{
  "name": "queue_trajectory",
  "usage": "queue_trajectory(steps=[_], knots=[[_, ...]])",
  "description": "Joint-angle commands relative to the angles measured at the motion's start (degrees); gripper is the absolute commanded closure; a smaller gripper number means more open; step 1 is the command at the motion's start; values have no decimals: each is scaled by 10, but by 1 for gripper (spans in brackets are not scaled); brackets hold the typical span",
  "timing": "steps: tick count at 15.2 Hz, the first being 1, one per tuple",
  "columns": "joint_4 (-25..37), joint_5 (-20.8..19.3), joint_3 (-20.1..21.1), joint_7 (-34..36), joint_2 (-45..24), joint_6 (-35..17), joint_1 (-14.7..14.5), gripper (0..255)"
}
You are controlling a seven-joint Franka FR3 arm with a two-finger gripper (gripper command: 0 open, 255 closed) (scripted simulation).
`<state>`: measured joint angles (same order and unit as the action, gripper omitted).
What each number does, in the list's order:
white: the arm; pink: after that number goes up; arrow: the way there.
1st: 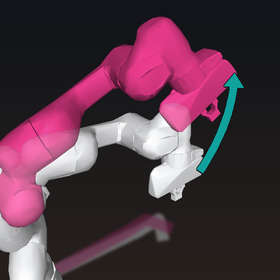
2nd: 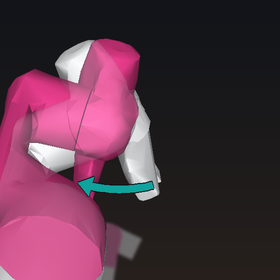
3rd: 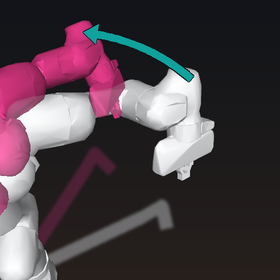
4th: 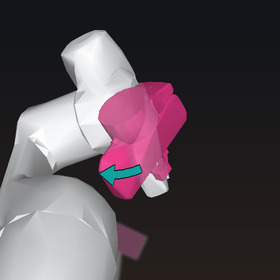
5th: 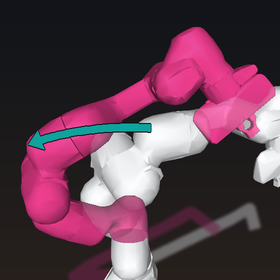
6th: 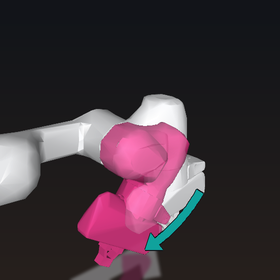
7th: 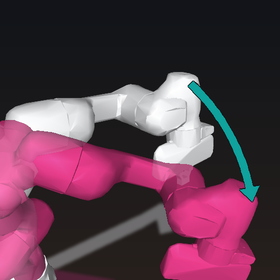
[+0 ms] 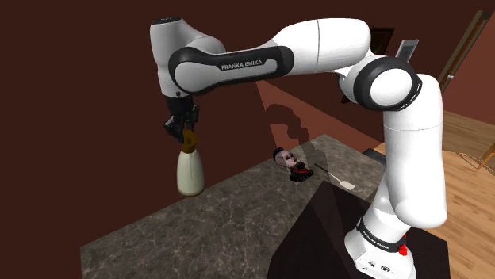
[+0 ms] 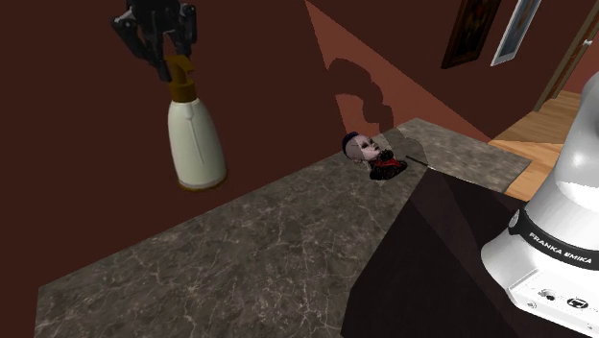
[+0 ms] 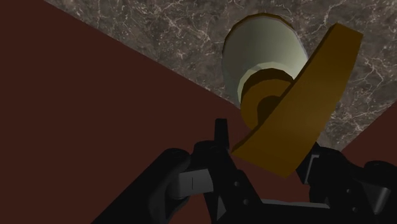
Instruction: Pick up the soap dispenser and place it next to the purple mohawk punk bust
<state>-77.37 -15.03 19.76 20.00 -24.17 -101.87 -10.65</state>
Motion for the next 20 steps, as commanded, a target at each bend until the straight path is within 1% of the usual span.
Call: queue_trajectory(steps=[1,4,7,11,15,20], knots=[[20,0,0,-3,-2,17,-2,255],[46,0,0,-6,-5,41,-5,255],[-35,19,-3,-37,51,9,33,255],[-122,43,-15,-84,115,-24,77,255],[-190,64,-33,-136,168,-49,113,255],[-256,85,-61,-205,220,-72,152,255]])
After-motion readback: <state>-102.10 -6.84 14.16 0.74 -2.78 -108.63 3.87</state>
